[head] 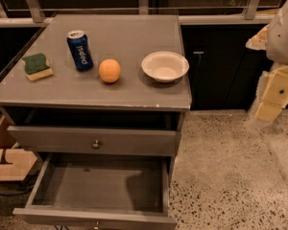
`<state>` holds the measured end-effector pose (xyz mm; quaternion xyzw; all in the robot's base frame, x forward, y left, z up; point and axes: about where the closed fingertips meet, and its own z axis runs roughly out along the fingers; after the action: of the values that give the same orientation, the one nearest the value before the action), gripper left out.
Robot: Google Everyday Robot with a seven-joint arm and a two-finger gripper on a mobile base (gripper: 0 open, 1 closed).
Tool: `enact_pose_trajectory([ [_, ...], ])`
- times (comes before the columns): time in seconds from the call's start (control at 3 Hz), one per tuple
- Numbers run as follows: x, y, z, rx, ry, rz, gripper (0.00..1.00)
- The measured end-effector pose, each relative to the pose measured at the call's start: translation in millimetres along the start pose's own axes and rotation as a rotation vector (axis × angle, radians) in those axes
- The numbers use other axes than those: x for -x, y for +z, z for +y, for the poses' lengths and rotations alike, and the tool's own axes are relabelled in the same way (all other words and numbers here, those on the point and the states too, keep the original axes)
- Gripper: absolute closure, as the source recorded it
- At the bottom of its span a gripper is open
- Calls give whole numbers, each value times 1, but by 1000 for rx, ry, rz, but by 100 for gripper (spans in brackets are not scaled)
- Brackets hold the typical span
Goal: Place orange into middle drawer
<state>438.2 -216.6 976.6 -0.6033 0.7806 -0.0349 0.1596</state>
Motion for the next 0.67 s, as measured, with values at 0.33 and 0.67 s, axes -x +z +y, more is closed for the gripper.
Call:
enact_pose_trajectory([
  [0.33,1,0,0,-2,-1,-1,0],
  [0.67,17,-1,-8,-22,-20,-6,0],
])
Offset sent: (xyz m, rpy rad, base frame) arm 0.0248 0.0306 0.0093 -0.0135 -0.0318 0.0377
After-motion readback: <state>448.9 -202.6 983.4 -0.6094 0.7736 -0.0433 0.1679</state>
